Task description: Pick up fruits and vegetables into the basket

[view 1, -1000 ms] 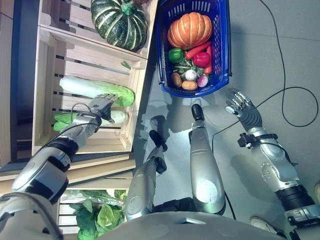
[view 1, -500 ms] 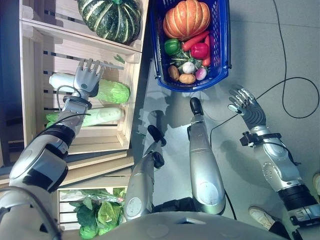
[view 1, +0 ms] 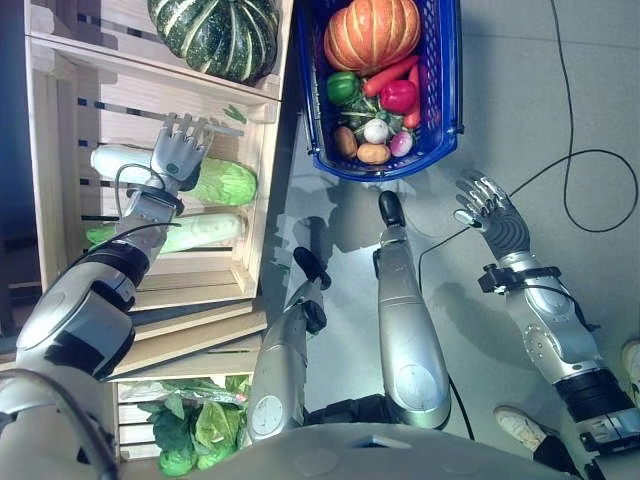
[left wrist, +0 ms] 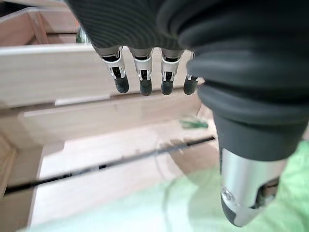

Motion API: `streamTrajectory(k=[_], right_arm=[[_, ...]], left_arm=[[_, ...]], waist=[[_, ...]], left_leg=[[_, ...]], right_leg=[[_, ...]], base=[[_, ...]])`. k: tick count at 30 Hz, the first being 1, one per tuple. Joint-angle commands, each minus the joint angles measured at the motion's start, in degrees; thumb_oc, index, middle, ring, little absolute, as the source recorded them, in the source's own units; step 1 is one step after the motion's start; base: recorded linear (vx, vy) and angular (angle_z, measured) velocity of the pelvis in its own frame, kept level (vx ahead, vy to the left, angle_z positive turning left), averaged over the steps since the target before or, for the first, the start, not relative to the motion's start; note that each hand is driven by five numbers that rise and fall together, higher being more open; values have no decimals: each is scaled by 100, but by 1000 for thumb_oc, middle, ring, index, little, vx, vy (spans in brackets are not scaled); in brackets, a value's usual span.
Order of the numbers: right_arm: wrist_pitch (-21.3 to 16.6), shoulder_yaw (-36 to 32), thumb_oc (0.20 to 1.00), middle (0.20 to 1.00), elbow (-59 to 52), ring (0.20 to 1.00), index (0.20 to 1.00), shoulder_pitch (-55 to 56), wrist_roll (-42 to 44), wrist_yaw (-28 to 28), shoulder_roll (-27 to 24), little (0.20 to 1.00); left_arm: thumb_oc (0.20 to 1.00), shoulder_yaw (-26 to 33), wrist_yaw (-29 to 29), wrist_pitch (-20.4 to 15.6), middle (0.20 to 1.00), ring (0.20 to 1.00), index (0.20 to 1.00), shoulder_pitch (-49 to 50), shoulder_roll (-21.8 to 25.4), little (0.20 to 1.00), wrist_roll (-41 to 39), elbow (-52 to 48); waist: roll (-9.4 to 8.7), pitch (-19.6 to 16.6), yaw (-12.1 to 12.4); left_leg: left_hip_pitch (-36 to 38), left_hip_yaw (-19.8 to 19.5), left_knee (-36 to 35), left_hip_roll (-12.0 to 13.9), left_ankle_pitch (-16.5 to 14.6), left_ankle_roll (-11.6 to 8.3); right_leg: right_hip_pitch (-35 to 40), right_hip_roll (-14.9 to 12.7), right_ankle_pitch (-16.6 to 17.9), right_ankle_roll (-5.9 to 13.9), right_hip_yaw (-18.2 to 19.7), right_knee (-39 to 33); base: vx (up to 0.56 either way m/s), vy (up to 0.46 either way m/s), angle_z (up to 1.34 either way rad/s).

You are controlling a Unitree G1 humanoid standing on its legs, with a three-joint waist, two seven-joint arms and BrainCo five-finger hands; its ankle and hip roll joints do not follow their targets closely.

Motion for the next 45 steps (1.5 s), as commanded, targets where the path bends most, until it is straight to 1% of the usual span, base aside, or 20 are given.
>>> streamTrajectory(k=[1, 4, 6, 9, 12, 21, 33, 43, 45], right_arm=[[-305, -2, 1000, 1000, -348, 1000, 1000, 124, 237, 15, 83, 1000], [-314, 16, 1000, 1000, -344, 1000, 1000, 91, 258, -32, 95, 1000], [-310, 24, 1000, 1000, -353, 1000, 1000, 63, 281, -63, 88, 1000], [-317, 29, 1000, 1000, -377, 1000, 1000, 30, 295, -95, 82, 1000], [-322, 42, 1000, 1000, -410, 1000, 1000, 8, 287, -137, 82, 1000], [-473, 34, 1000, 1000, -420, 1000, 1000, -5, 326, -184, 50, 1000], [-591, 46, 1000, 1000, -453, 1000, 1000, -59, 365, -192, -20, 1000], [-681, 46, 1000, 1000, -439, 1000, 1000, -97, 431, -151, -6, 1000], [-736, 49, 1000, 1000, -418, 1000, 1000, -93, 469, -116, -9, 1000]], left_arm=[[1000, 101, -90, 366, 1000, 1000, 1000, 66, 463, 1000, -113, 415], [1000, 105, -142, 447, 1000, 1000, 1000, 58, 455, 1000, -132, 513], [1000, 123, -172, 562, 1000, 1000, 1000, 61, 479, 1000, -108, 555], [1000, 108, -250, 653, 1000, 1000, 1000, 65, 517, 1000, -266, 651], [1000, 115, -286, 826, 1000, 1000, 1000, 40, 531, 1000, -336, 721], [1000, 192, -190, 1278, 1000, 1000, 1000, 0, 646, 1000, -243, 722], [1000, 71, -312, 1416, 1000, 1000, 1000, -295, 708, 1000, -467, 799], [1000, -26, -301, 1339, 1000, 1000, 1000, -369, 717, 1000, -959, 964], [1000, -38, -223, 1252, 1000, 1000, 1000, -393, 749, 1000, -1049, 1014]], waist=[[-125, -14, -178], [-124, -14, -167], [-118, -14, -154], [-113, -14, -143], [-123, -14, -142], [-156, -14, -114], [-175, -14, -122], [-243, -14, -133], [-261, -14, -128]], left_leg=[[-789, -15, 1340, 242, -668, -224], [-879, -5, 1406, 256, -675, -232], [-943, 3, 1442, 261, -685, -228], [-1062, 10, 1514, 267, -702, -225], [-1201, 5, 1625, 279, -740, -214], [-1526, 1, 1857, 300, -831, -170], [-1951, -27, 2185, 348, -964, -124], [-2257, -80, 2495, 402, -1114, -76], [-2311, -103, 2542, 409, -1128, -75]], right_leg=[[-118, -9, -407, 292, 89, 151], [-191, -24, -394, 292, 90, 174], [-240, -39, -384, 295, 94, 173], [-339, -50, -368, 291, 115, 189], [-457, -47, -367, 284, 147, 244], [-740, -48, -314, 279, 183, 315], [-1164, -39, -235, 278, 300, 412], [-1419, 3, -222, 259, 382, 552], [-1450, 8, -207, 258, 387, 560]], base=[[0, 0, 0], [0, 0, 0], [0, 0, 0], [0, 0, 0], [4, 29, -5], [0, 9, -1], [3, 13, 0], [3, 15, -3], [0, 0, 0]])
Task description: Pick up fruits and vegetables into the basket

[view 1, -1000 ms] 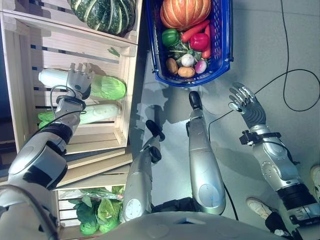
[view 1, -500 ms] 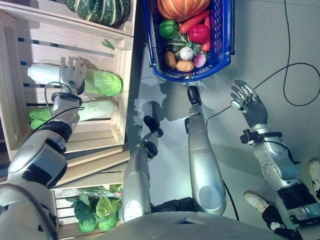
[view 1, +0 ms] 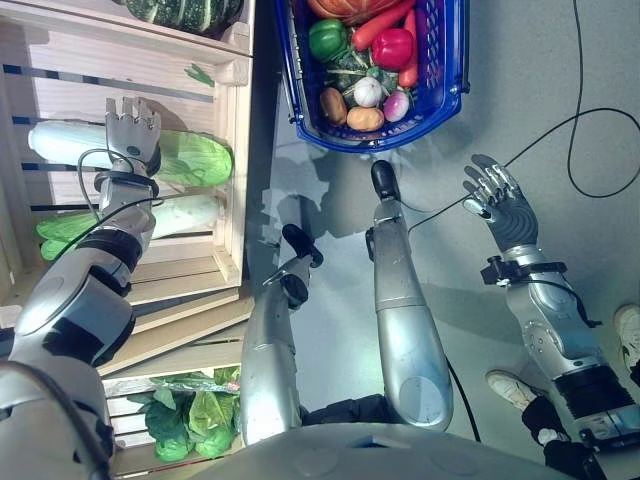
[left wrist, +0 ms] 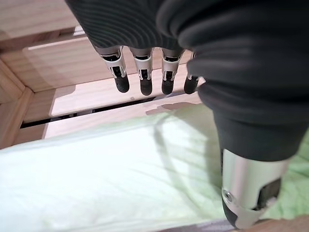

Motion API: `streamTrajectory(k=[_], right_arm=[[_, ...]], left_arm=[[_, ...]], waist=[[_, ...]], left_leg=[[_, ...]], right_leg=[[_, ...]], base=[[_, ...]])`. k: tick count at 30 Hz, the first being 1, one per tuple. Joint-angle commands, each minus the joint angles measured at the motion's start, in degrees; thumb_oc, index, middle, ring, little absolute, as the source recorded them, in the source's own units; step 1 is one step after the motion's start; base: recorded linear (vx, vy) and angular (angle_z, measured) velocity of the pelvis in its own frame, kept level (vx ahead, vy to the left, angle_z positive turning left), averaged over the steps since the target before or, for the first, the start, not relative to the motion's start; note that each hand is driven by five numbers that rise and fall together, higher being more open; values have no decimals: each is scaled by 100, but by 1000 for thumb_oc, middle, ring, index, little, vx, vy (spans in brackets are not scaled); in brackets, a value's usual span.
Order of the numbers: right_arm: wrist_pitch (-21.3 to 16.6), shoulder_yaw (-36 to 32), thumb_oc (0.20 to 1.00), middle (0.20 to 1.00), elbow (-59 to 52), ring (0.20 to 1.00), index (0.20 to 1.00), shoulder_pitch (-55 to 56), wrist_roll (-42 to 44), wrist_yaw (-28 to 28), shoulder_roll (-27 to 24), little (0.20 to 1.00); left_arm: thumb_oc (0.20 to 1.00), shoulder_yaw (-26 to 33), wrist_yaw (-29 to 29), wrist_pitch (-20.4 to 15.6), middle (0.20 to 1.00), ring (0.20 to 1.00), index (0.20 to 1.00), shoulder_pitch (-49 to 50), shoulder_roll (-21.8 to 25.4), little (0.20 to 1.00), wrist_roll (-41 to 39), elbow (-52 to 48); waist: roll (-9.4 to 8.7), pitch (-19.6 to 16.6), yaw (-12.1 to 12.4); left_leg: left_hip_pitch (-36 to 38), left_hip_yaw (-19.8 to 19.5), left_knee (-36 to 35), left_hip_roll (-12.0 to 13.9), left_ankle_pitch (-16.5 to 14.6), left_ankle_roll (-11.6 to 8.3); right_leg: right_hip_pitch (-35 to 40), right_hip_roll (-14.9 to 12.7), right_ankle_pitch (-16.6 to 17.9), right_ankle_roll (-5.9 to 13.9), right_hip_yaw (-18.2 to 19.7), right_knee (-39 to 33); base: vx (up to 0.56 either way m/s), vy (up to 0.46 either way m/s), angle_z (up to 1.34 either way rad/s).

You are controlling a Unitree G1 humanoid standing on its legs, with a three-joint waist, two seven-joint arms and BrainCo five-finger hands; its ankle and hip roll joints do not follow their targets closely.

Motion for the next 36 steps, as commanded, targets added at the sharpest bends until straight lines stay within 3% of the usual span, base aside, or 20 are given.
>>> streamTrajectory(k=[1, 5, 7, 8, 10, 27, 30, 36], right_arm=[[-395, 53, 1000, 1000, -310, 1000, 1000, 10, 266, 99, 10, 1000], [-461, 56, 1000, 1000, -340, 1000, 1000, 14, 266, 81, 27, 1000], [-484, 45, 1000, 1000, -357, 1000, 1000, 4, 266, 59, 37, 1000], [-488, 47, 1000, 1000, -361, 1000, 1000, 1, 266, 51, 36, 1000], [-486, 52, 1000, 1000, -395, 1000, 1000, -27, 247, 8, 30, 1000], [-685, -125, 1000, 1000, -544, 1000, 1000, 142, 234, 96, 43, 1000], [-726, -151, 1000, 1000, -556, 1000, 1000, 194, 155, 150, 70, 1000], [-714, -329, 1000, 1000, -781, 1000, 1000, 431, -10, 494, 81, 1000]], left_arm=[[1000, 132, 92, 148, 1000, 1000, 1000, 49, 725, 1000, -289, 445], [1000, 154, 79, 72, 1000, 1000, 1000, 63, 717, 1000, -552, 461], [567, 166, 33, 98, 567, 567, 567, 80, 687, 567, -874, 458], [473, 169, 21, 88, 473, 473, 473, 83, 683, 473, -1011, 466], [200, 199, 49, 51, 200, 200, 200, 112, 658, 200, -1242, 511], [200, 488, 656, 457, 200, 200, 200, 538, 633, 200, -961, 491], [200, 574, 781, 416, 200, 200, 200, 670, 635, 200, -1011, 415], [200, 1204, 1374, -86, 200, 200, 200, 1219, 786, 200, -1151, 91]], waist=[[-267, -15, -156], [-302, -15, -125], [-306, -15, -104], [-308, -15, -100], [-312, -15, -86], [-397, -15, -43], [-404, -15, -28], [-472, -15, 87]], left_leg=[[-586, -181, 723, 85, -384, -177], [-688, -234, 780, 95, -392, -178], [-727, -268, 790, 91, -394, -173], [-735, -273, 794, 91, -395, -173], [-766, -296, 810, 88, -392, -175], [-525, -439, 746, 32, -389, -206], [-334, -461, 643, 5, -363, -219], [555, -581, 193, -69, -194, -283]], right_leg=[[-65, -90, -191, 249, 71, -102], [-124, -94, -171, 253, 65, -90], [-160, -90, -170, 256, 58, -61], [-166, -90, -169, 256, 57, -58], [-195, -93, -168, 257, 61, -41], [58, -119, -249, 262, -15, -2], [250, -149, -256, 269, -66, -63], [1220, -254, -300, 268, -352, -316]], base=[[0, 0, 0], [0, 0, 0], [0, 0, 0], [0, 0, 0], [0, 0, 0], [-2, -1, 1], [0, 0, 0], [-7, -41, 10]])
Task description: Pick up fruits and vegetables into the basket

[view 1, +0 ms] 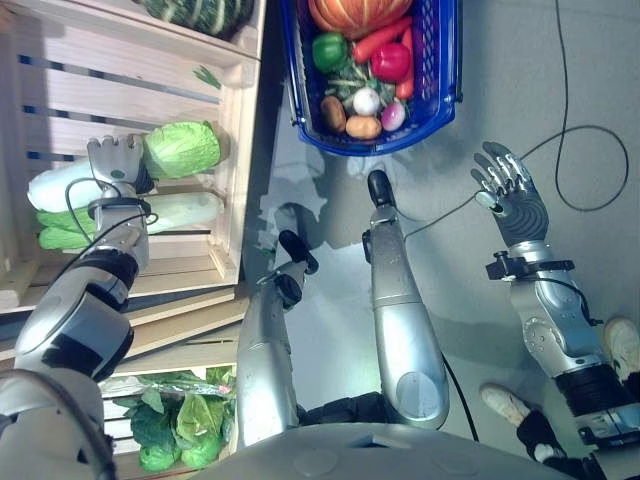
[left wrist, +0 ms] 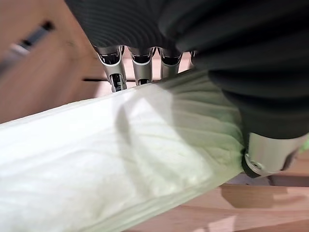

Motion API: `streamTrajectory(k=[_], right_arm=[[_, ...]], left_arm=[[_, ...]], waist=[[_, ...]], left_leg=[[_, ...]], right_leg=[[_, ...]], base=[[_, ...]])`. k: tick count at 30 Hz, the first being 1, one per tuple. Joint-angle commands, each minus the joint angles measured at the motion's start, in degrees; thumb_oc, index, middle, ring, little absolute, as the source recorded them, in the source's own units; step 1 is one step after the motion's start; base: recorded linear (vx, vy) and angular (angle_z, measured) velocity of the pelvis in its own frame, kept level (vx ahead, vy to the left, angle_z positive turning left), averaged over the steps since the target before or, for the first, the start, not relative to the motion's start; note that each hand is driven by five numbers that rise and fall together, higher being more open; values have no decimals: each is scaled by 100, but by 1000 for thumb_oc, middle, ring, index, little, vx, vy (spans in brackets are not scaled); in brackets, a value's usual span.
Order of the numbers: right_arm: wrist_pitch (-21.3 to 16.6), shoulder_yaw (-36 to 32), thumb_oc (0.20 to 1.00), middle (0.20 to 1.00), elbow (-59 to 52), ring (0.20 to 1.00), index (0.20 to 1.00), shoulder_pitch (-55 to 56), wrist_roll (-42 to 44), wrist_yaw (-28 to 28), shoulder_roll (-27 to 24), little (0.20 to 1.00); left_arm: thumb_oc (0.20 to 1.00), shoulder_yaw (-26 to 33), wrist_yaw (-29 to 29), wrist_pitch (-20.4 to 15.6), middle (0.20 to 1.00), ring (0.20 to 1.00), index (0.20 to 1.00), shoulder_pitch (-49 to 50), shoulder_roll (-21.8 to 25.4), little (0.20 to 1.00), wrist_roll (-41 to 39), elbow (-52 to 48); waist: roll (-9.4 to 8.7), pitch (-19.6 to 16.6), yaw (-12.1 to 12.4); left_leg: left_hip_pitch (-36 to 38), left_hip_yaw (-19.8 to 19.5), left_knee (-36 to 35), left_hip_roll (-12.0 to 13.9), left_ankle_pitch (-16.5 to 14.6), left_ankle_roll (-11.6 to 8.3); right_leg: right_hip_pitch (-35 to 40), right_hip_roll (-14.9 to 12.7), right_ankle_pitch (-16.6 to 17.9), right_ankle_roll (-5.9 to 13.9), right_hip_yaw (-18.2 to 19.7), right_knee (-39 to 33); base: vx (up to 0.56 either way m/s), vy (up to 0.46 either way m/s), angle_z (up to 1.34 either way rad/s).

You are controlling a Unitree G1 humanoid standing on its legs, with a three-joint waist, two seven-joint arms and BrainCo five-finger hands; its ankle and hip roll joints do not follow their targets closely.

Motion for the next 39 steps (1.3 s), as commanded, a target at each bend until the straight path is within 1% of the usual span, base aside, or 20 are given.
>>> streamTrajectory(k=[1, 4, 6, 7, 8, 9, 11, 13, 15, 18, 20, 25, 26, 27, 28, 29, 33, 34, 37, 39], right_arm=[[-317, -205, 1000, 1000, -538, 1000, 1000, 196, -176, 368, 59, 1000], [-273, -230, 1000, 1000, -616, 1000, 1000, 248, -191, 497, 66, 1000], [-161, -252, 1000, 1000, -689, 1000, 1000, 294, -225, 695, 75, 1000], [-74, -248, 1000, 1000, -723, 1000, 1000, 302, -309, 776, 85, 1000], [-62, -226, 1000, 1000, -780, 1000, 1000, 291, -496, 812, 96, 1000], [-9, -237, 1000, 1000, -829, 1000, 1000, 291, -543, 829, 105, 1000], [203, -255, 1000, 1000, -907, 1000, 1000, 311, -720, 786, 140, 1000], [269, -257, 1000, 1000, -907, 1000, 1000, 316, -671, 856, 164, 1000], [508, -318, 1000, 1000, -991, 1000, 1000, 396, -576, 1046, 256, 1000], [824, -357, 1000, 1000, -1127, 1000, 1000, 440, -565, 1078, 345, 1000], [959, -355, 1000, 1000, -1208, 1000, 1000, 450, -557, 1117, 380, 1000], [1443, -187, 1000, 1000, -1538, 1000, 1000, 457, -508, 953, 611, 1000], [1578, -118, 1000, 1000, -1616, 1000, 1000, 436, -496, 894, 636, 1000], [1704, 27, 1000, 1000, -1722, 1000, 1000, 357, -572, 760, 685, 1000], [1714, 62, 1000, 1000, -1730, 1000, 1000, 336, -587, 713, 688, 1000], [1750, 172, 1000, 1000, -1761, 1000, 1000, 270, -627, 543, 696, 1000], [1847, 537, 1000, 1000, -1846, 1000, 1000, -79, -979, -44, 625, 1000], [1908, 632, 1000, 1000, -1850, 1000, 1000, -169, -1041, -171, 607, 1000], [2293, 962, 1000, 1000, -1827, 1000, 1000, -633, -947, -426, 617, 1000], [2386, 1120, 1000, 1000, -1818, 1000, 1000, -767, -945, -596, 656, 1000]], left_arm=[[200, 504, 517, -123, 200, 200, 200, 285, 783, 200, -110, 115], [200, 687, 711, -373, 200, 200, 200, 494, 809, 200, -295, -13], [200, 965, 785, -777, 200, 200, 200, 704, 809, 200, -602, -237], [200, 1114, 745, -1057, 200, 200, 200, 792, 804, 200, -875, -322], [200, 1370, 694, -1493, 200, 200, 200, 989, 732, 200, -1102, -583], [200, 1479, 632, -1573, 200, 200, 200, 1074, 718, 200, -1081, -711], [200, 1751, 461, -1976, 200, 200, 200, 1412, 643, 200, -1267, -1103], [200, 1870, 419, -2100, 200, 200, 200, 1591, 588, 200, -1265, -1294], [200, 2155, 267, -2361, 200, 200, 200, 2184, 425, 200, -1361, -1924], [200, 2414, -110, -2493, 200, 200, 200, 2833, 294, 200, -1627, -2937], [200, 2508, -315, -2616, 200, 200, 200, 3087, 255, 200, -1846, -3324], [200, 2823, -1143, -2863, 200, 200, 200, 3740, -82, 200, -2448, -4612], [200, 2822, -1208, -2883, 200, 200, 200, 3799, -154, 200, -2444, -4825], [200, 2862, -1476, -2915, 200, 200, 200, 3881, -245, 200, -2585, -5193], [200, 2865, -1516, -2899, 200, 200, 200, 3888, -265, 200, -2570, -5261], [200, 2833, -1593, -2832, 200, 200, 200, 3901, -324, 200, -2526, -5434], [200, 2605, -1833, -2752, 200, 200, 200, 3811, -424, 200, -2571, -5767], [200, 2552, -1902, -2714, 200, 200, 200, 3770, -440, 200, -2638, -5823], [200, 2307, -2124, -2583, 200, 200, 200, 3557, -556, 200, -2871, -5951], [200, 2204, -2238, -2517, 200, 200, 200, 3502, -621, 200, -3121, -5977]], waist=[[-305, -105, 64], [-324, -105, 111], [-339, -105, 183], [-345, -105, 214], [-362, -105, 293], [-360, -105, 323], [-347, -254, 432], [-349, -327, 486], [-338, -530, 627], [-335, -750, 833], [-341, -859, 910], [-366, -1236, 1152], [-371, -1306, 1200], [-408, -1387, 1287], [-416, -1402, 1307], [-436, -1456, 1366], [-505, -1571, 1524], [-528, -1596, 1558], [-617, -1686, 1669], [-655, -1721, 1726]], left_leg=[[-106, -205, -114, -139, 109, -217], [213, -263, -280, -171, 162, -225], [584, -351, -454, -208, 208, -233], [749, -384, -526, -219, 227, -245], [1068, -451, -683, -224, 256, -247], [1190, -476, -743, -229, 264, -245], [1460, -537, -946, -243, 295, -242], [1569, -560, -1035, -245, 314, -238], [1846, -660, -1280, -265, 352, -239], [2202, -781, -1561, -287, 369, -213], [2350, -822, -1692, -292, 393, -199], [2876, -940, -2102, -245, 417, -192], [2951, -961, -2157, -236, 419, -193], [3054, -987, -2205, -219, 406, -190], [3069, -993, -2212, -215, 405, -188], [3123, -1010, -2229, -199, 397, -188], [3278, -1061, -2263, -159, 364, -189], [3310, -1078, -2261, -148, 350, -193], [3444, -1105, -2270, -91, 306, -197], [3481, -1125, -2275, -69, 295, -205]], right_leg=[[288, -210, -33, 213, -95, -429], [633, -223, -49, 211, -192, -533], [1025, -225, -85, 210, -286, -619], [1207, -230, -100, 209, -334, -668], [1574, -231, -123, 203, -411, -796], [1701, -226, -129, 206, -431, -833], [1990, -229, -155, 227, -495, -961], [2119, -241, -158, 232, -533, -1032], [2437, -255, -185, 259, -623, -1208], [2853, -279, -219, 286, -747, -1422], [3031, -283, -202, 305, -798, -1549], [3697, -200, -235, 324, -923, -1948], [3793, -188, -237, 329, -945, -2004], [3934, -180, -241, 334, -990, -2064], [3957, -179, -241, 335, -1004, -2071], [4033, -178, -247, 341, -1041, -2088], [4248, -165, -247, 364, -1120, -2156], [4301, -157, -251, 371, -1133, -2174], [4502, -140, -239, 401, -1184, -2263], [4568, -126, -242, 409, -1204, -2275]], base=[[-62, -57, 10], [-11, -48, 11], [39, -72, 9], [58, -91, 13], [54, -89, 13], [71, -96, 13], [82, -71, 10], [66, -60, 6], [94, -85, 7], [91, -93, 15], [63, -69, 8], [115, -89, 16], [129, -113, 7], [95, -97, 14], [84, -115, 20], [68, -90, 17], [63, -89, 5], [66, -103, 7], [71, -112, 12], [54, -94, 12]])
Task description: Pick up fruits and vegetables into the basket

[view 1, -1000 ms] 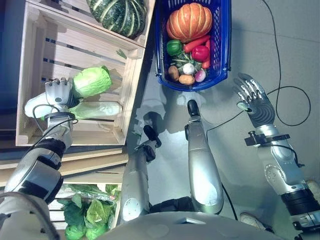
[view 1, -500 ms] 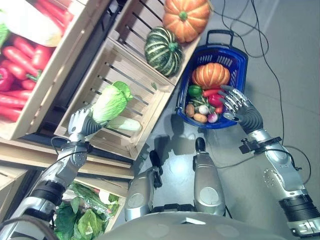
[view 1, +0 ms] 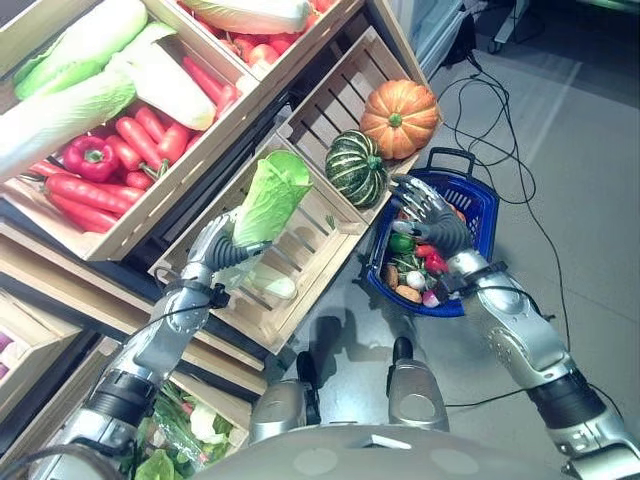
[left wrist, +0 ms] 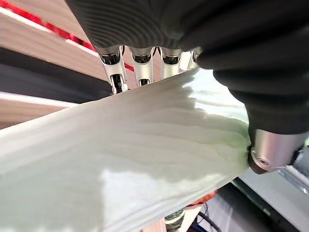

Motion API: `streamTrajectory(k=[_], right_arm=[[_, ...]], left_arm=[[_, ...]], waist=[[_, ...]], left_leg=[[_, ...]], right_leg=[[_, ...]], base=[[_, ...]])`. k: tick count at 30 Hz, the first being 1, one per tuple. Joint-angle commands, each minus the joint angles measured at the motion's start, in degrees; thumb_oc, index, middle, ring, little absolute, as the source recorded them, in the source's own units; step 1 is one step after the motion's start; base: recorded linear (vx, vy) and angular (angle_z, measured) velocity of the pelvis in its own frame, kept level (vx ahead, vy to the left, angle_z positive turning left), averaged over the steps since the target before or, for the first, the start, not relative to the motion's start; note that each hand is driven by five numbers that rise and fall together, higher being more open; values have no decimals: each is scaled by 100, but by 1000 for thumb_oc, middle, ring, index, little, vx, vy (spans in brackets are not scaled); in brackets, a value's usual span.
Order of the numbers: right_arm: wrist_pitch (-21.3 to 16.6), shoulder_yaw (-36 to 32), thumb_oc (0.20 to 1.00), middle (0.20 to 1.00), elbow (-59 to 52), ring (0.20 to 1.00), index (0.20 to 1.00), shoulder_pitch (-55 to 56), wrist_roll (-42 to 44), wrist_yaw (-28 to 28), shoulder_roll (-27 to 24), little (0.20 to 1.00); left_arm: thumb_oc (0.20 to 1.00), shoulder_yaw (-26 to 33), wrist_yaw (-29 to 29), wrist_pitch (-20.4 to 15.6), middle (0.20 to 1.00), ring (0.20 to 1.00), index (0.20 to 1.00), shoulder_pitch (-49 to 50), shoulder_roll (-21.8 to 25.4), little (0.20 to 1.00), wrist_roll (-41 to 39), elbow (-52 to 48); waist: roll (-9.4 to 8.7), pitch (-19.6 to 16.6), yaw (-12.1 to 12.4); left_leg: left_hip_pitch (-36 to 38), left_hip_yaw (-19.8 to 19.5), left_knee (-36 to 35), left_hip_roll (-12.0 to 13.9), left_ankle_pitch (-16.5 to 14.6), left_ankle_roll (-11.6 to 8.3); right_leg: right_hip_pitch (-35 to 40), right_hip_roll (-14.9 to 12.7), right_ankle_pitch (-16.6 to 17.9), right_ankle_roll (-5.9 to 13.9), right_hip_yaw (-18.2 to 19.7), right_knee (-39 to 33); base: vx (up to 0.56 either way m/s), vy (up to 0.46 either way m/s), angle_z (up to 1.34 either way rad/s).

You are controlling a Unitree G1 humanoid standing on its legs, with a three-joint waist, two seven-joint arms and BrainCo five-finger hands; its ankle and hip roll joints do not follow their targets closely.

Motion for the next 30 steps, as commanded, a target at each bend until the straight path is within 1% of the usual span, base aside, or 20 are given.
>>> streamTrajectory(k=[1, 2, 4, 7, 8, 9, 11, 12, 14, 15, 16, 17, 19, 20, 21, 23, 25, 26, 30], right_arm=[[51, 135, 1000, 1000, -449, 1000, 1000, -171, -25, -315, 209, 1000], [60, 151, 1000, 1000, -449, 1000, 1000, -180, -30, -330, 220, 1000], [246, 325, 1000, 1000, -444, 1000, 1000, -253, -138, -383, 298, 1000], [316, 412, 1000, 1000, -454, 1000, 1000, -283, -217, -453, 330, 1000], [356, 428, 1000, 1000, -459, 1000, 1000, -297, -287, -472, 334, 1000], [408, 445, 1000, 1000, -463, 1000, 1000, -319, -372, -571, 339, 1000], [437, 422, 1000, 1000, -444, 1000, 1000, -334, -594, -732, 327, 1000], [439, 418, 1000, 1000, -445, 1000, 1000, -330, -615, -733, 328, 1000], [388, 359, 1000, 1000, -467, 1000, 1000, -297, -740, -811, 320, 1000], [319, 297, 1000, 1000, -512, 1000, 1000, -239, -866, -822, 296, 1000], [301, 218, 1000, 1000, -592, 1000, 1000, -168, -989, -785, 259, 1000], [327, 174, 1000, 1000, -643, 1000, 1000, -135, -1103, -771, 240, 1000], [354, 132, 1000, 1000, -673, 1000, 1000, -120, -1186, -722, 216, 1000], [425, 84, 1000, 1000, -726, 1000, 1000, -103, -1229, -635, 165, 1000], [501, 50, 1000, 1000, -763, 1000, 1000, -74, -1203, -563, 123, 1000], [601, 17, 1000, 1000, -790, 1000, 1000, -45, -1033, -391, 80, 1000], [710, 20, 1000, 1000, -858, 1000, 1000, -26, -732, -150, 46, 1000], [746, 44, 1000, 1000, -871, 1000, 1000, -26, -672, -86, 57, 1000], [1149, 329, 1000, 1000, -924, 1000, 1000, -147, -74, 403, 202, 1000]], left_arm=[[200, 22, -114, -16, 200, 200, 200, -351, 209, 200, -659, -359], [200, 19, -124, -1, 200, 200, 200, -352, 201, 200, -687, -369], [200, -26, -215, 115, 200, 200, 200, -359, 79, 200, -1038, -449], [200, -38, -314, 255, 200, 200, 200, -372, -4, 200, -1420, -555], [200, -33, -370, 303, 200, 200, 200, -372, -35, 200, -1589, -580], [200, -21, -440, 360, 200, 200, 200, -384, -112, 200, -1955, -622], [200, 35, -538, 448, 200, 200, 200, -370, -223, 200, -2605, -710], [200, 46, -550, 461, 200, 200, 200, -363, -233, 200, -2628, -724], [200, 119, -559, 431, 200, 200, 200, -330, -310, 200, -2993, -807], [200, 181, -602, 436, 200, 200, 200, -301, -379, 200, -3379, -877], [200, 248, -521, 299, 200, 200, 200, -278, -462, 200, -3710, -937], [200, 293, -449, 192, 200, 200, 200, -274, -517, 200, -3854, -999], [200, 344, -375, 6, 200, 200, 200, -279, -559, 200, -3951, -1050], [200, 400, -230, -231, 200, 200, 200, -312, -599, 200, -4022, -1133], [200, 434, -153, -389, 200, 200, 200, -344, -629, 200, -4114, -1173], [200, 482, -81, -497, 200, 200, 200, -370, -677, 200, -4168, -1222], [200, 522, 15, -711, 200, 200, 200, -412, -693, 200, -4115, -1254], [200, 518, 56, -753, 200, 200, 200, -436, -692, 200, -4078, -1260], [200, 480, 222, -1086, 200, 200, 200, -619, -744, 200, -3828, -1260]], waist=[[-368, -82, 100], [-373, -80, 103], [-437, -122, 157], [-500, -146, 189], [-518, -154, 199], [-549, -167, 212], [-577, -174, 227], [-578, -176, 225], [-595, -191, 221], [-614, -203, 215], [-628, -225, 197], [-639, -241, 189], [-653, -251, 183], [-680, -267, 173], [-704, -275, 161], [-732, -285, 150], [-776, -294, 144], [-789, -302, 142], [-862, -332, 144]], left_leg=[[-181, -232, 368, -68, -507, 82], [-170, -233, 365, -65, -510, 82], [-97, -230, 347, -34, -541, 76], [-49, -210, 341, -11, -565, 74], [-37, -200, 338, -3, -567, 72], [-9, -194, 328, 7, -577, 69], [29, -188, 291, 20, -582, 70], [38, -185, 284, 22, -582, 70], [78, -167, 250, 40, -584, 72], [103, -161, 235, 51, -595, 73], [127, -156, 210, 61, -599, 73], [131, -155, 206, 62, -601, 73], [134, -154, 209, 65, -607, 72], [140, -141, 215, 78, -622, 69], [144, -135, 224, 86, -632, 65], [156, -127, 230, 94, -649, 64], [183, -114, 234, 112, -663, 62], [190, -111, 237, 116, -669, 62], [255, -84, 253, 156, -688, 46]], right_leg=[[621, -272, -128, 449, 101, -449], [634, -271, -128, 451, 99, -454], [719, -264, -129, 470, 82, -495], [779, -264, -130, 486, 83, -520], [797, -265, -125, 493, 84, -534], [834, -261, -118, 502, 90, -561], [860, -266, -108, 519, 92, -591], [866, -266, -107, 520, 93, -596], [895, -265, -105, 525, 102, -619], [915, -270, -100, 535, 106, -637], [921, -273, -99, 543, 120, -642], [929, -273, -101, 542, 132, -648], [935, -277, -105, 543, 140, -649], [942, -285, -110, 548, 148, -650], [946, -288, -115, 549, 152, -645], [961, -292, -116, 555, 160, -652], [985, -298, -115, 568, 165, -656], [993, -298, -117, 570, 165, -658], [1057, -308, -107, 588, 180, -677]], base=[[39, -63, 2], [45, -76, 8], [38, -74, 16], [24, -53, 3], [13, -44, 3], [7, -47, 3], [-3, -33, 5], [-1, -19, 3], [2, -7, 2], [0, 0, 0], [0, 0, 0], [0, 0, 0], [0, 0, 0], [2, -31, -2], [3, -37, -2], [3, -36, 1], [8, -47, 3], [12, -45, 2], [12, -40, 3]])
